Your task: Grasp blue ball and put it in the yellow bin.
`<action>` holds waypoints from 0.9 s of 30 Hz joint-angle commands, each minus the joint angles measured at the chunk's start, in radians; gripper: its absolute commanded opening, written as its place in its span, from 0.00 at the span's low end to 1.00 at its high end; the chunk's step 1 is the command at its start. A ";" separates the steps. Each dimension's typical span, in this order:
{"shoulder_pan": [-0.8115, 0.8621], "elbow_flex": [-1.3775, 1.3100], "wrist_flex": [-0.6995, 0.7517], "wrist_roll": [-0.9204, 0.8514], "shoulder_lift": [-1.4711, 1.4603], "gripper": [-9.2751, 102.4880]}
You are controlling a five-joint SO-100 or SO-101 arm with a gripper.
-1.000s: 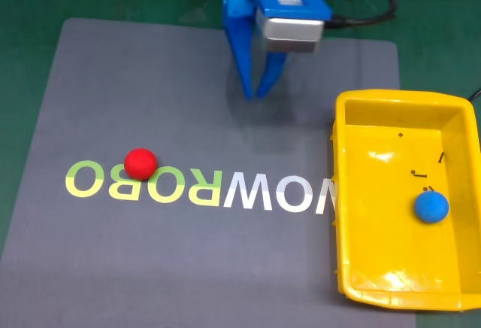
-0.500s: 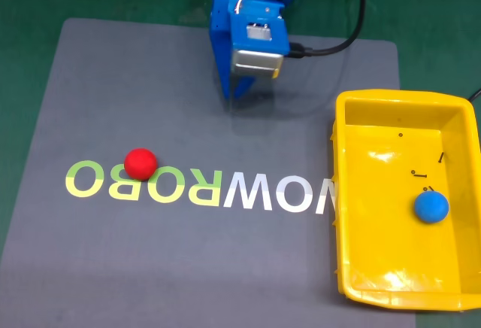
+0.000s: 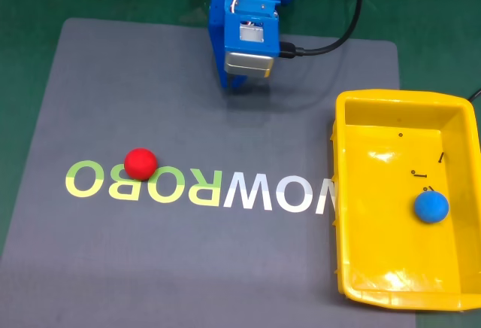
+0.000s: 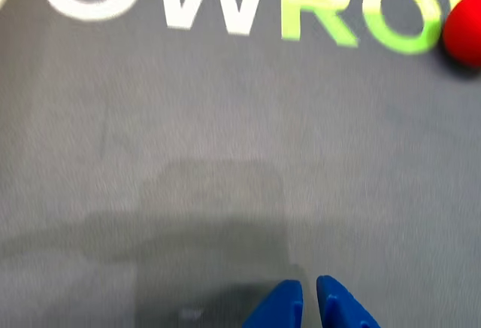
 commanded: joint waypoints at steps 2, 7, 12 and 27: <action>0.012 0.034 0.112 0.008 0.058 0.08; 0.017 0.034 0.253 0.011 0.126 0.08; 0.018 0.034 0.417 0.032 0.222 0.08; 0.064 0.034 0.416 0.009 0.222 0.08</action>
